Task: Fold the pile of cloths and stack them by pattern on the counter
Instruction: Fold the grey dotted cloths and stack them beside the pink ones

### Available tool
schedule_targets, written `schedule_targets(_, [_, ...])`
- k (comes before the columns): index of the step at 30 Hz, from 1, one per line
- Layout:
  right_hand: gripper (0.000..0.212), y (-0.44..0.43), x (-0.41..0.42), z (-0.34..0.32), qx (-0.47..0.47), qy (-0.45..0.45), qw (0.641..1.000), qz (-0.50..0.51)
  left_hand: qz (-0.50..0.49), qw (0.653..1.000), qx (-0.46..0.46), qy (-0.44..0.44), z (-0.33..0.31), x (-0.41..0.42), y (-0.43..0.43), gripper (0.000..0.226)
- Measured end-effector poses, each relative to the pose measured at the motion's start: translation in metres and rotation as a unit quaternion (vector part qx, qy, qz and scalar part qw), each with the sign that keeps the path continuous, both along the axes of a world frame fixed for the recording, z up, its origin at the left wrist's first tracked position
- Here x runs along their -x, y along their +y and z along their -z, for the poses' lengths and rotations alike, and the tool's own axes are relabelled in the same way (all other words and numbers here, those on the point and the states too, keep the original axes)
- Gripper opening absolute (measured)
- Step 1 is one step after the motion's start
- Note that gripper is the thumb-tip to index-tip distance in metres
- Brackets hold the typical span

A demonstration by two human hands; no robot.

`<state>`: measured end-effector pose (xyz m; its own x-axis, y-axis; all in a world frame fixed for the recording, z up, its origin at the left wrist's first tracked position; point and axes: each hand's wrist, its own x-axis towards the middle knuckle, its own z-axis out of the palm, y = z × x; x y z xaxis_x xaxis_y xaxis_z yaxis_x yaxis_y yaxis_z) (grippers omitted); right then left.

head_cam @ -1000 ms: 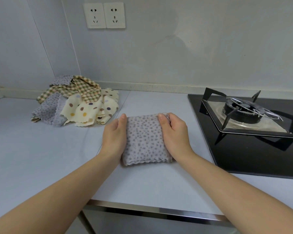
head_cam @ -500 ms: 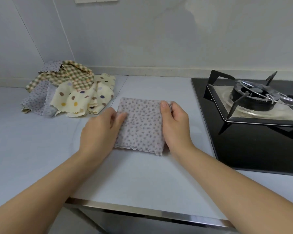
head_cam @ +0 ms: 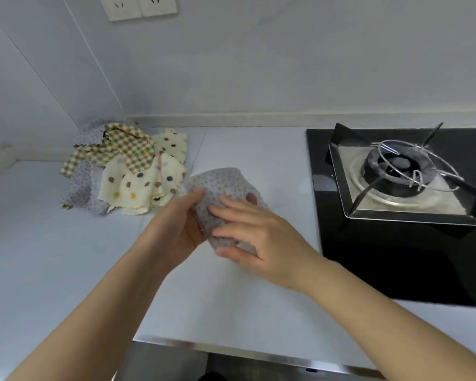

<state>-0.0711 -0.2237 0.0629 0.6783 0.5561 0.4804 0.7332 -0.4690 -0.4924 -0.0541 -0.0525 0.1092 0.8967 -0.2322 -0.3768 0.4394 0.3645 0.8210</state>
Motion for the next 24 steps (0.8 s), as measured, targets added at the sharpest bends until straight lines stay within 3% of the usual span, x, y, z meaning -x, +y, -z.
schedule_targets(2, [0.039,-0.013,0.006,-0.028,-0.062,0.085,0.994,0.032,-0.003,1.0,0.014,0.008,-0.02,0.005,-0.007,0.039])
schedule_targets(4, [0.04,-0.03,0.008,-0.066,-0.173,0.187,0.96,0.115,0.012,1.0,0.024,0.007,-0.047,0.008,-0.018,0.043])
schedule_targets(6, [0.051,-0.05,0.009,-0.104,-0.272,0.357,0.876,0.174,0.043,0.999,0.016,0.013,-0.073,0.013,-0.031,0.047])
schedule_targets(8, [0.052,-0.077,0.012,-0.133,-0.345,0.52,0.76,0.18,0.074,0.997,-0.004,0.023,-0.102,0.02,-0.052,0.051])
schedule_targets(9, [0.048,-0.09,0.017,-0.145,-0.372,0.556,0.721,0.178,0.087,0.996,-0.017,0.028,-0.114,0.024,-0.065,0.049])
schedule_targets(10, [0.042,-0.102,0.023,-0.154,-0.391,0.561,0.706,0.183,0.093,0.995,-0.037,0.024,-0.122,0.027,-0.078,0.043])
schedule_targets(12, [0.03,-0.122,0.035,-0.17,-0.411,0.518,0.718,0.217,0.087,0.99,-0.108,-0.009,-0.136,0.038,-0.106,0.032])
schedule_targets(17, [0.017,-0.2,0.082,-0.194,-0.412,0.399,0.767,0.286,-0.012,0.937,-0.317,-0.147,-0.154,0.076,-0.212,0.045])
schedule_targets(21, [0.037,-0.264,0.121,-0.196,-0.383,0.273,0.792,0.389,-0.071,0.907,-0.352,-0.22,-0.161,0.116,-0.304,0.043])
schedule_targets(24, [0.039,-0.305,0.139,-0.193,-0.333,0.18,0.814,0.441,-0.104,0.885,-0.368,-0.265,-0.166,0.137,-0.357,0.038])
